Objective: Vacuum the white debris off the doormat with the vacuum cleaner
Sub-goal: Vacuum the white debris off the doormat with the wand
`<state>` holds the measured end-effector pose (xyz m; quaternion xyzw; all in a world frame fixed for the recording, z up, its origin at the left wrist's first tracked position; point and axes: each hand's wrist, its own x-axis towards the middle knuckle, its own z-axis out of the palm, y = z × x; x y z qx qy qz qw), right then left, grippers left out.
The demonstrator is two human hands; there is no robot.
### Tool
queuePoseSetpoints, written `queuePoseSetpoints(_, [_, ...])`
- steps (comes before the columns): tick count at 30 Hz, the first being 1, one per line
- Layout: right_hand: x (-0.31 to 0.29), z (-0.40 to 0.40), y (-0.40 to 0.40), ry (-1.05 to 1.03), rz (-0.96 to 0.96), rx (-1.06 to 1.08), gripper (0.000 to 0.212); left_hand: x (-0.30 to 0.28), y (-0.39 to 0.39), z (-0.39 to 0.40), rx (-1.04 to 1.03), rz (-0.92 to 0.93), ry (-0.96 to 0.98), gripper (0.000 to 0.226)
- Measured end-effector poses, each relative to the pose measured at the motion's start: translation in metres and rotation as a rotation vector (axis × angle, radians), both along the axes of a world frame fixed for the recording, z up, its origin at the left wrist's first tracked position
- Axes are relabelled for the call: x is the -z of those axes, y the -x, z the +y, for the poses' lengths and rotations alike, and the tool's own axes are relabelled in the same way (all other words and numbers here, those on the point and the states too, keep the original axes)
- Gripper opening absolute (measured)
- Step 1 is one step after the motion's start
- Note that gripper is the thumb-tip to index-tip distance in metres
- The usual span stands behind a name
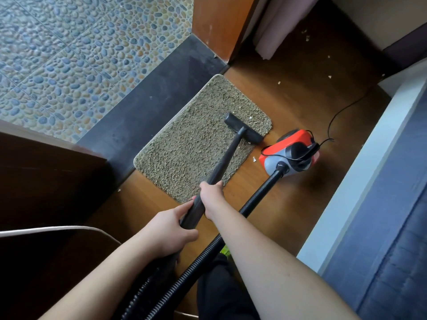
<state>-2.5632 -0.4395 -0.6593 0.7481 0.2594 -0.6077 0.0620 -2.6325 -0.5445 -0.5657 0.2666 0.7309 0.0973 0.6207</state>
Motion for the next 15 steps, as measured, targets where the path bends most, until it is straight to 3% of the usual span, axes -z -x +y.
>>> queuePoseSetpoints(9, [0.005,0.029,-0.009,-0.019,0.017,0.037,0.068,0.001,-0.013,0.033,-0.015,-0.019,0.015,0.083])
queuePoseSetpoints(15, [0.008,0.057,-0.013,-0.042,0.015,0.028,0.051,-0.001,-0.016,0.059,-0.085,-0.101,0.019,0.085])
